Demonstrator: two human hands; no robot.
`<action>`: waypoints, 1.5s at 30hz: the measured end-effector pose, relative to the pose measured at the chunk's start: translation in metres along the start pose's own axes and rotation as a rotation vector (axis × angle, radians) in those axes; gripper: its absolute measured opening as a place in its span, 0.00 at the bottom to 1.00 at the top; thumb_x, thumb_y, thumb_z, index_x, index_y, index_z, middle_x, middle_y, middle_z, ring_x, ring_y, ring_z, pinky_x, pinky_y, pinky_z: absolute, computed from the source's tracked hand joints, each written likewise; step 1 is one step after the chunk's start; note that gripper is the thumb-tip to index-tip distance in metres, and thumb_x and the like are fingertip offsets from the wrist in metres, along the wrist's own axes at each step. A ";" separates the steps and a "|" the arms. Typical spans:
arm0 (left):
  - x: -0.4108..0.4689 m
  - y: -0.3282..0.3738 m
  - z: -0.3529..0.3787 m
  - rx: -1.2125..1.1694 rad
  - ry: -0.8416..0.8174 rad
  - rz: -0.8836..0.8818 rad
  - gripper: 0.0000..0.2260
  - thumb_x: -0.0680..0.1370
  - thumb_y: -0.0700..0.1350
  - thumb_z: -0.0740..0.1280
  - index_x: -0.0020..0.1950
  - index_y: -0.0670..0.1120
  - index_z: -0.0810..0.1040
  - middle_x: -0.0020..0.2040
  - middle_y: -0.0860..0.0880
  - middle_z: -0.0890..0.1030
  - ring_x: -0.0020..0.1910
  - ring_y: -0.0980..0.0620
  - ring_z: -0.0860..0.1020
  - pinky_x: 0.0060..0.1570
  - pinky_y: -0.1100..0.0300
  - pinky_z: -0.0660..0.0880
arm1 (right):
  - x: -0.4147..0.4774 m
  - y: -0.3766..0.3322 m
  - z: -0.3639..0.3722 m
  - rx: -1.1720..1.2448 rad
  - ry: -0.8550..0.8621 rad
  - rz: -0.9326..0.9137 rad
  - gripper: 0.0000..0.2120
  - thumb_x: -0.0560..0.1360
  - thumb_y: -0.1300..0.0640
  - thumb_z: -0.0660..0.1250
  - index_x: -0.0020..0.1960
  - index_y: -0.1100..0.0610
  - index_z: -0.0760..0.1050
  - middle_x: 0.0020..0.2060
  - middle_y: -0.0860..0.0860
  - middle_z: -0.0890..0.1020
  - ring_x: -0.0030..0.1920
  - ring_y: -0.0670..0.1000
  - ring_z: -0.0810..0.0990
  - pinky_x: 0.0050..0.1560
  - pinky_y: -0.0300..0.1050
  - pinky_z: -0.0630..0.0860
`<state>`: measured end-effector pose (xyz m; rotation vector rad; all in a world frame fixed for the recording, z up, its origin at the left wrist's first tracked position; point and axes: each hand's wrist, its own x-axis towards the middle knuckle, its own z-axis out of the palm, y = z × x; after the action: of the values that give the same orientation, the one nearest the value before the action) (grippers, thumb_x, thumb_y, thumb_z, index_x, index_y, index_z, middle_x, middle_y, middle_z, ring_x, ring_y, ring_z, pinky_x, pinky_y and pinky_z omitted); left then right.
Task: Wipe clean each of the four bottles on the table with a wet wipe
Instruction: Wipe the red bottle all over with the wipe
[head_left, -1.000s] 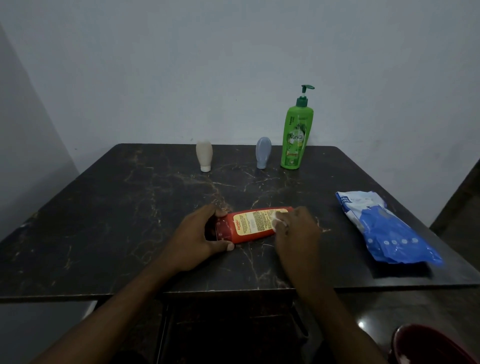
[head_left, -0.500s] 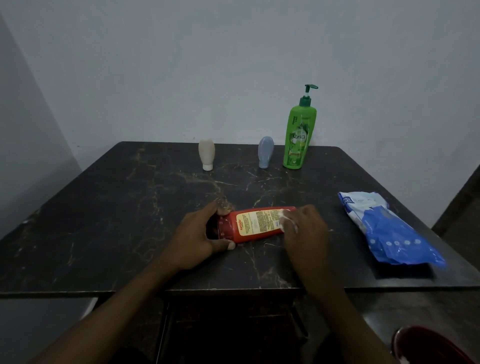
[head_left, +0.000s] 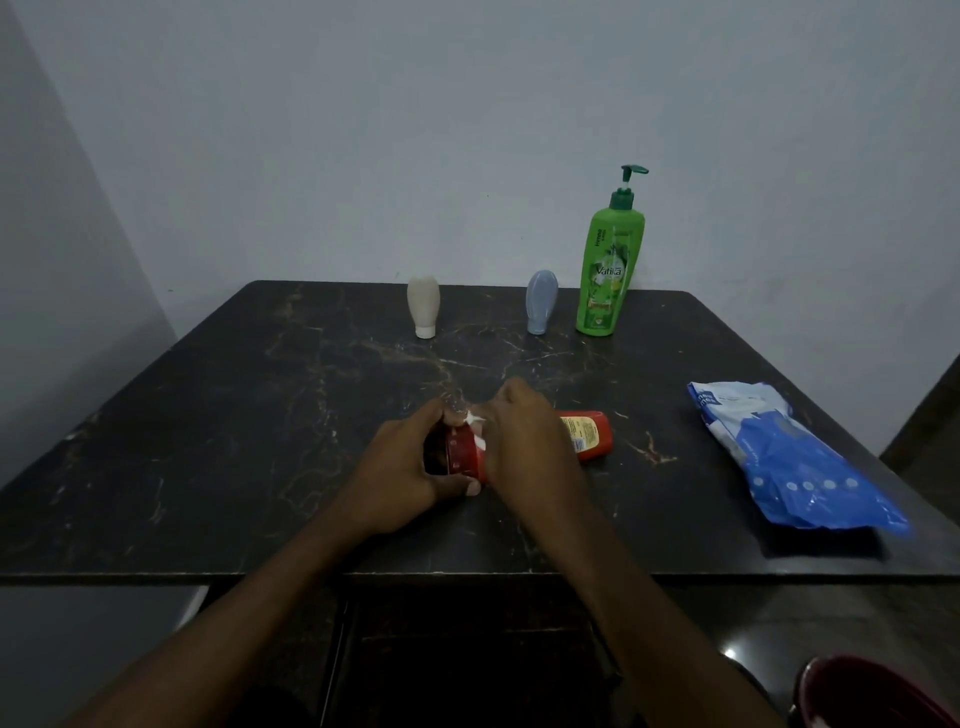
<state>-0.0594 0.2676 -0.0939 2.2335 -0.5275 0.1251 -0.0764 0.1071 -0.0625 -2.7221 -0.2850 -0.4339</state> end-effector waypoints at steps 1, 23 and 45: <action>0.000 -0.001 0.000 0.009 -0.004 -0.005 0.26 0.66 0.49 0.83 0.59 0.56 0.75 0.56 0.57 0.82 0.54 0.59 0.81 0.55 0.59 0.79 | 0.005 0.000 -0.003 -0.032 -0.032 0.003 0.23 0.71 0.57 0.73 0.65 0.53 0.74 0.60 0.51 0.71 0.61 0.50 0.71 0.63 0.45 0.68; -0.002 0.000 0.000 0.023 0.003 0.039 0.26 0.68 0.45 0.81 0.61 0.53 0.74 0.58 0.57 0.81 0.56 0.58 0.81 0.58 0.54 0.81 | -0.019 -0.008 0.006 -0.009 -0.025 0.028 0.32 0.70 0.54 0.74 0.71 0.54 0.67 0.68 0.52 0.61 0.67 0.52 0.64 0.69 0.49 0.65; -0.001 0.001 0.002 0.081 -0.012 -0.001 0.27 0.69 0.48 0.81 0.61 0.60 0.70 0.66 0.56 0.76 0.62 0.55 0.77 0.61 0.58 0.77 | -0.011 0.012 -0.002 0.042 0.062 0.177 0.23 0.71 0.57 0.73 0.65 0.54 0.73 0.65 0.50 0.67 0.63 0.49 0.70 0.66 0.46 0.70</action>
<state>-0.0611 0.2657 -0.0945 2.3146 -0.5366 0.1344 -0.0842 0.0937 -0.0683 -2.6586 -0.0348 -0.4554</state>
